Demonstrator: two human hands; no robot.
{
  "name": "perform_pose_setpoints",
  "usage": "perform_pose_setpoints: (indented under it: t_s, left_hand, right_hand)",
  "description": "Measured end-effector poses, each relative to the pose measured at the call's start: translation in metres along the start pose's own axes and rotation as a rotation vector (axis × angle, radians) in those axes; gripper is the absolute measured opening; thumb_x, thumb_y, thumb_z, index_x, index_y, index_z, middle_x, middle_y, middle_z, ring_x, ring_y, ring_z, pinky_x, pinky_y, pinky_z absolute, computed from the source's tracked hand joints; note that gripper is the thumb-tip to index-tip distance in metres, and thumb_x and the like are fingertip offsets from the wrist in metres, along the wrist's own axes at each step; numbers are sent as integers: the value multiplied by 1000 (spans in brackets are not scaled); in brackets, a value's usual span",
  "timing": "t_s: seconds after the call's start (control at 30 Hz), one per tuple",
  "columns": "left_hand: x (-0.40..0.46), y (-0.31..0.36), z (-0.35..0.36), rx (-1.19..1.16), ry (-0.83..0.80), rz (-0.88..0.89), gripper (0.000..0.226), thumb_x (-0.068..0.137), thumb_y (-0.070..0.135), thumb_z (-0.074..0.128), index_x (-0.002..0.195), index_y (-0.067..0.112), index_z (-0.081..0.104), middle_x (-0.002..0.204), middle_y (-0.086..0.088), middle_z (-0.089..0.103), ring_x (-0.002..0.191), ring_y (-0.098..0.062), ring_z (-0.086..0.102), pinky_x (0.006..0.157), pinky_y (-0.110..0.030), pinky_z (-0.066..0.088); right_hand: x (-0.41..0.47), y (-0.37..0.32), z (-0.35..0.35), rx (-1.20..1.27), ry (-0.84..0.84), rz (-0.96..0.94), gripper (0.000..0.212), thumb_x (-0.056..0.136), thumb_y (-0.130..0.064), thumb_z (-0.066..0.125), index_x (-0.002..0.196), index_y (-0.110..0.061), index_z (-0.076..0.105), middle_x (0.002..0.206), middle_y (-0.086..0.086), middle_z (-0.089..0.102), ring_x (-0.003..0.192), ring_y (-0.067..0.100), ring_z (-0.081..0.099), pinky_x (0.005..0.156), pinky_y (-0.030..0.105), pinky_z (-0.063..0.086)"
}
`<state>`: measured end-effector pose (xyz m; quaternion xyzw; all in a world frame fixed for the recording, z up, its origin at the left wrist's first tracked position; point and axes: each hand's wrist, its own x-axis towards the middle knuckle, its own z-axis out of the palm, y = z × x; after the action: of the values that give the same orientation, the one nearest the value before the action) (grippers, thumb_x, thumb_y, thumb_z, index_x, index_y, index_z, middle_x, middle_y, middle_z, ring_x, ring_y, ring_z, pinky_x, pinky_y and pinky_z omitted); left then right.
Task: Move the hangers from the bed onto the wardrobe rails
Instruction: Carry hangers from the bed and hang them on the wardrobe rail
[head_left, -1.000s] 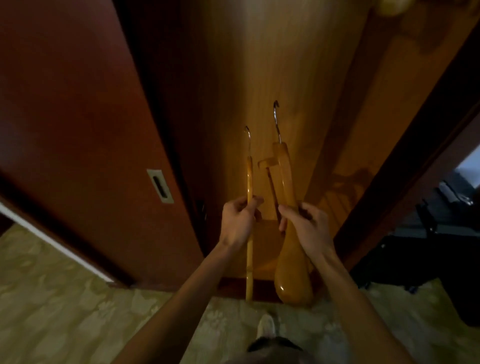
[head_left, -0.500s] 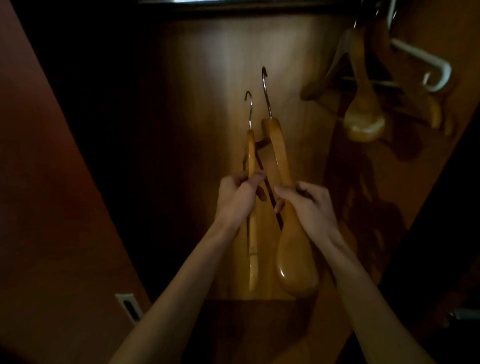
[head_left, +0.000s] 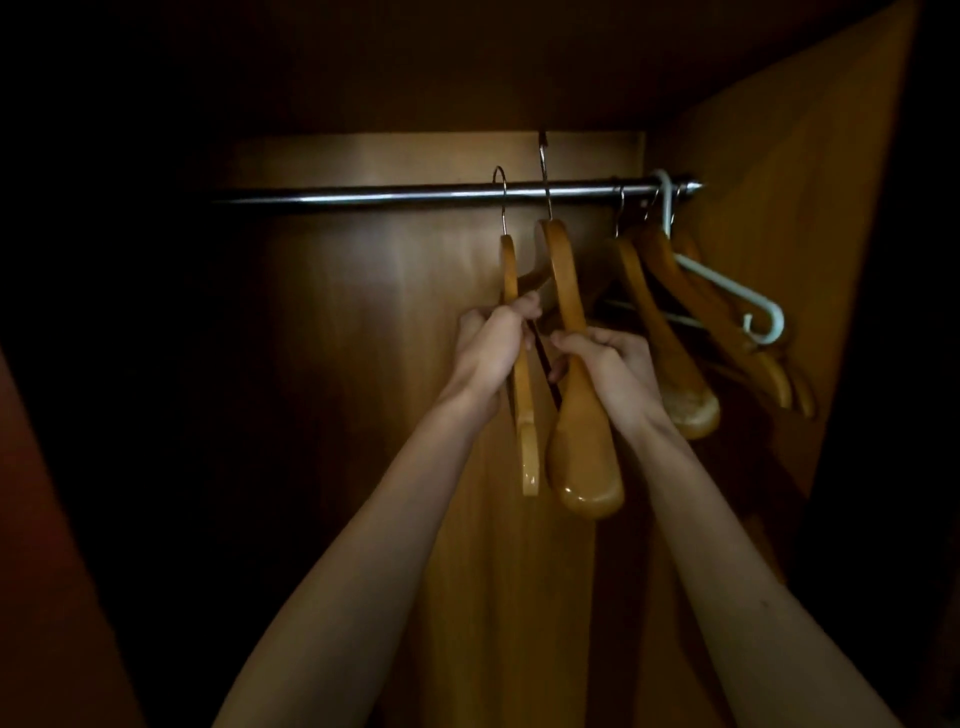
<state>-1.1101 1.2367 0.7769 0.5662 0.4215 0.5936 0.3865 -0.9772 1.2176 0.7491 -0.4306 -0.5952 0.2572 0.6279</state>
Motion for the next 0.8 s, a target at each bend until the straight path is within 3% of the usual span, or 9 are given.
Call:
perform_pose_setpoints:
  t_s: [0.17, 0.3, 0.43, 0.57, 0.67, 0.8]
  left_hand:
    - [33, 11, 17, 36, 12, 31, 32, 99, 37, 59, 107, 10, 74, 71, -1, 64, 65, -10, 60, 62, -23, 42]
    - [55, 6, 31, 51, 10, 2, 25, 97, 37, 61, 101, 16, 74, 96, -6, 74, 71, -12, 63, 64, -25, 45]
    - [70, -6, 43, 65, -20, -15, 29, 97, 39, 60, 100, 16, 76, 79, -4, 69, 73, -15, 63, 65, -27, 46]
    - [78, -18, 57, 64, -65, -44, 26, 96, 42, 60, 95, 21, 75, 69, 0, 64, 73, -18, 65, 78, -35, 56]
    - [78, -22, 66, 38, -80, -51, 25, 97, 40, 60, 97, 19, 74, 70, 1, 63, 72, -15, 64, 67, -27, 50]
    - [74, -25, 78, -30, -83, -51, 26, 96, 37, 62, 102, 16, 74, 77, 1, 70, 79, -17, 69, 67, -28, 51]
  right_hand:
    - [34, 5, -4, -7, 56, 48, 27, 88, -33, 66, 76, -10, 75, 76, 7, 74, 77, 25, 71, 81, 39, 56]
    - [49, 12, -8, 1, 97, 82, 23, 89, -31, 67, 75, -15, 74, 71, 2, 73, 73, 20, 69, 75, 32, 52]
    - [55, 21, -19, -16, 81, 124, 26, 90, -34, 67, 84, -11, 76, 73, 2, 74, 66, 13, 69, 70, 29, 50]
    - [56, 24, -30, -19, 64, 127, 30, 92, -32, 65, 92, -4, 77, 80, 8, 75, 69, 14, 68, 69, 27, 47]
    - [55, 26, -39, 0, 70, 149, 29, 92, -31, 65, 93, -5, 76, 81, 9, 74, 73, 17, 69, 68, 27, 46]
    - [51, 26, -48, -7, 13, 211, 25, 92, -33, 65, 94, -10, 76, 82, 4, 76, 75, 15, 71, 67, 26, 46]
